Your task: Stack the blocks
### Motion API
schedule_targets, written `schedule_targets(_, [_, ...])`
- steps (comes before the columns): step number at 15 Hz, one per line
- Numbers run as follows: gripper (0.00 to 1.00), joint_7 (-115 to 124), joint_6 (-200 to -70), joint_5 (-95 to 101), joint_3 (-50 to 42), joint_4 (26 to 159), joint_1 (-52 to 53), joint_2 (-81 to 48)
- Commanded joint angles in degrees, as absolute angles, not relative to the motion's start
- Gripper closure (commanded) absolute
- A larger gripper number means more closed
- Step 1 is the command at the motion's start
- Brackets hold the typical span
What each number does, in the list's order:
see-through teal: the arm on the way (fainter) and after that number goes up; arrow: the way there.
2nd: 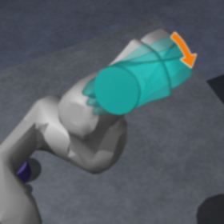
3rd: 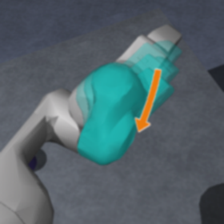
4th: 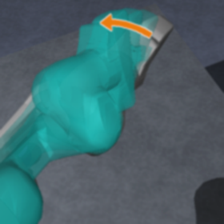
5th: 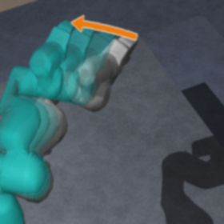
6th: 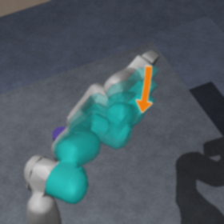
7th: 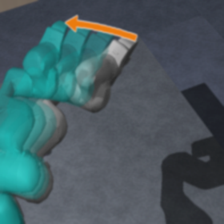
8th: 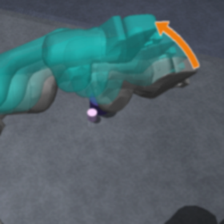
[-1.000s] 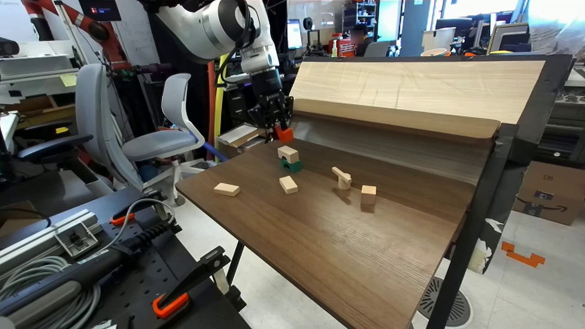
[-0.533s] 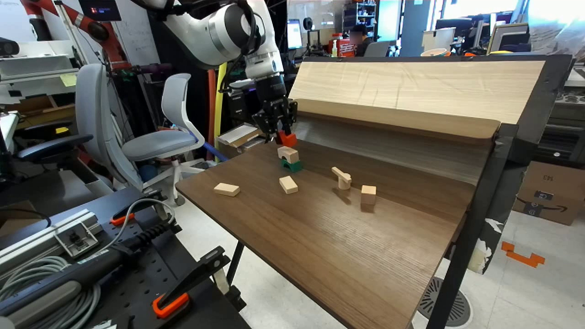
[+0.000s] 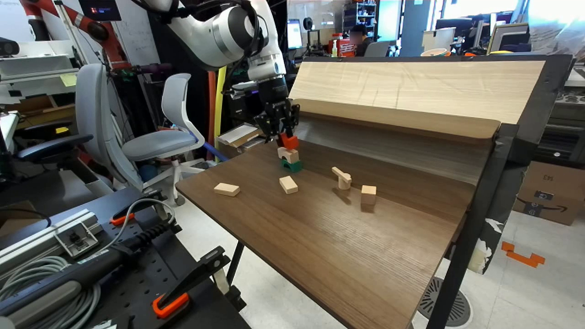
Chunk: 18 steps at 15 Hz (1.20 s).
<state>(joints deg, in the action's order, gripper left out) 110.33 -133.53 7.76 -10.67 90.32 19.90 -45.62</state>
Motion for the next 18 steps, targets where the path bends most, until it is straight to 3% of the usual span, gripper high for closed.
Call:
schedule_targets(1, [0.88,111.6,-130.9,8.9,-10.1,87.4,19.0,-47.2])
schedule_targets(18, [0.88,110.0,-131.5,8.0,-8.3,87.0,18.0,-47.5])
